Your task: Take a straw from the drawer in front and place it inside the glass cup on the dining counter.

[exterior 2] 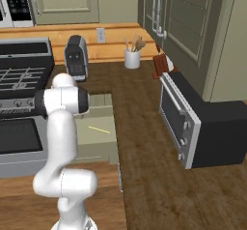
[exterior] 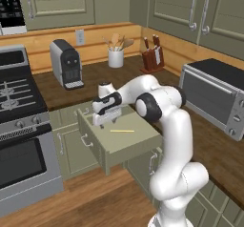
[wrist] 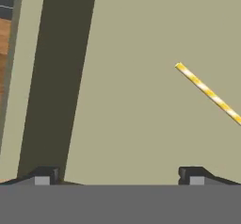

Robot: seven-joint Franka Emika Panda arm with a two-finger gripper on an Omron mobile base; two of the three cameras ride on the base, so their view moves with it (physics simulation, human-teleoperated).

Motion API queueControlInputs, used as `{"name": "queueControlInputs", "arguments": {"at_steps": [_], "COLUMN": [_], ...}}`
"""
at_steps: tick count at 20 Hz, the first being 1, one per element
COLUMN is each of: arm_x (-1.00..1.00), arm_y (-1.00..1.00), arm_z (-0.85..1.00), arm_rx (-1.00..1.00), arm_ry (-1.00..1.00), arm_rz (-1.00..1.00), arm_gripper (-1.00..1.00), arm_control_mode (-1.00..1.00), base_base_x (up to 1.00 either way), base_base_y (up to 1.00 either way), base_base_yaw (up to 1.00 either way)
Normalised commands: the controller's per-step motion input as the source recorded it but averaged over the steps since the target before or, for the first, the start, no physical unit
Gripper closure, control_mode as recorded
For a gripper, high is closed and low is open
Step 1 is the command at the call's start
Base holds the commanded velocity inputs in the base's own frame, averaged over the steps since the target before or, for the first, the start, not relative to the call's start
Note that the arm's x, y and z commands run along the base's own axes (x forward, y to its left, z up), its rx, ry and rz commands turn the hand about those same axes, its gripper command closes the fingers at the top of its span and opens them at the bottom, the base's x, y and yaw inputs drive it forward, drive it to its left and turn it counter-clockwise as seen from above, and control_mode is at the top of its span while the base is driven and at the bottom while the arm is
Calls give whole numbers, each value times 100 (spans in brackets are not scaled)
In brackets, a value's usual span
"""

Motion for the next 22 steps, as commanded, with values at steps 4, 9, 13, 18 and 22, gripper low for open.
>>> {"name": "queueControlInputs", "arguments": {"at_steps": [4, 9, 13, 18, 22], "arm_x": [26, 6, -12, -27, -55], "arm_y": [0, 22, 78, 98, 54], "arm_z": [-69, -61, -36, -26, 10], "arm_rx": [0, 1, 0, 0, -1], "arm_ry": [14, 7, 2, 3, -8], "arm_rz": [0, 0, 0, 0, 0], "arm_gripper": [-100, -100, -100, -100, -100], "arm_control_mode": [-100, -100, -100, -100, -100], "base_base_x": [0, 0, 0, 0, 0], "base_base_y": [0, 0, 0, 0, 0], "base_base_yaw": [0, 0, 0, 0, 0]}}
